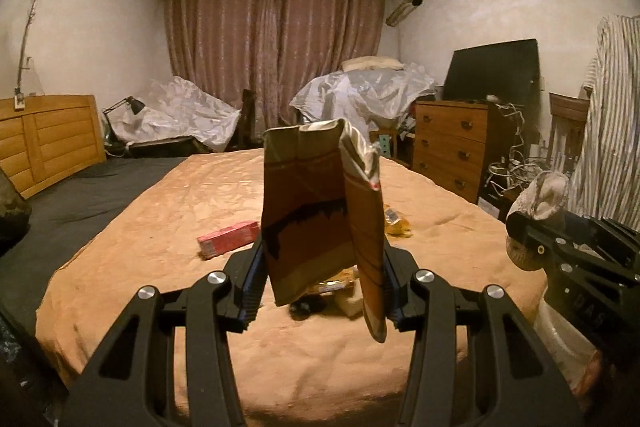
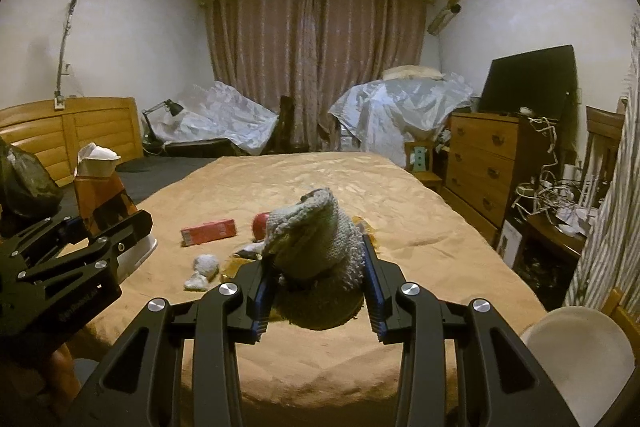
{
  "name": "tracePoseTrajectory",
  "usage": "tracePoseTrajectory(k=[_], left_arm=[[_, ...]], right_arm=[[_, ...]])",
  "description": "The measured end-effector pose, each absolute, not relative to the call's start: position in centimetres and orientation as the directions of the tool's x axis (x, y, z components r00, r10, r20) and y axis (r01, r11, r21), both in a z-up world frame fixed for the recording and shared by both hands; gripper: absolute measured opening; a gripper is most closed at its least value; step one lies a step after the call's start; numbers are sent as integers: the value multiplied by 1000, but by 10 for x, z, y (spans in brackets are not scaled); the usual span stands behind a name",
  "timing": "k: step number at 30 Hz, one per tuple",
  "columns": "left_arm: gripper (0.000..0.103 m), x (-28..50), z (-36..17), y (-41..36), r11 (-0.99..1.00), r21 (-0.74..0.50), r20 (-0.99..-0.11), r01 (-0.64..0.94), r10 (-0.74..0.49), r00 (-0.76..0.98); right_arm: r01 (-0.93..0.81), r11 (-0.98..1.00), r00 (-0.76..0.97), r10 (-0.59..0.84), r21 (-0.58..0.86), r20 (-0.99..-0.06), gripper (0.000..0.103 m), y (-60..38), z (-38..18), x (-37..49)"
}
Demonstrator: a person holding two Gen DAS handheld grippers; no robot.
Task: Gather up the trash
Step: 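Lift the snack bag and grey sock and carry both over the white bucket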
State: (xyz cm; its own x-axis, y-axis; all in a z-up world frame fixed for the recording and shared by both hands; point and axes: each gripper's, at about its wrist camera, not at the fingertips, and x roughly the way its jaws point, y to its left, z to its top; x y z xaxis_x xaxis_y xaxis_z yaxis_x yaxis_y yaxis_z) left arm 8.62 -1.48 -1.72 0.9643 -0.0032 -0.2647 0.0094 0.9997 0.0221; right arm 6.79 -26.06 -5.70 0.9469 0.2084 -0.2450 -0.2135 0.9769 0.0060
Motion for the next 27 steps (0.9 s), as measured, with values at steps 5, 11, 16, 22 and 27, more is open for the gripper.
tracePoseTrajectory(k=[5,11,16,22,27], left_arm=[[46,94,-15,-45,996,25,-267,80,-71,961],[46,106,-12,-96,981,14,-282,195,-183,942],[46,117,-16,-152,949,16,-322,315,-293,900],[47,126,-22,-217,884,-1,-385,467,-431,816],[47,142,-32,-270,817,-37,-485,576,-518,704]], right_arm=[[-155,988,953,153,14,-260,40,-298,-48,67],[-37,999,960,40,15,-276,40,-371,-35,60],[58,998,948,-52,11,-314,40,-447,-27,59],[143,989,890,-114,33,-441,40,-549,-32,63],[191,980,806,-119,64,-580,40,-626,-57,75]])
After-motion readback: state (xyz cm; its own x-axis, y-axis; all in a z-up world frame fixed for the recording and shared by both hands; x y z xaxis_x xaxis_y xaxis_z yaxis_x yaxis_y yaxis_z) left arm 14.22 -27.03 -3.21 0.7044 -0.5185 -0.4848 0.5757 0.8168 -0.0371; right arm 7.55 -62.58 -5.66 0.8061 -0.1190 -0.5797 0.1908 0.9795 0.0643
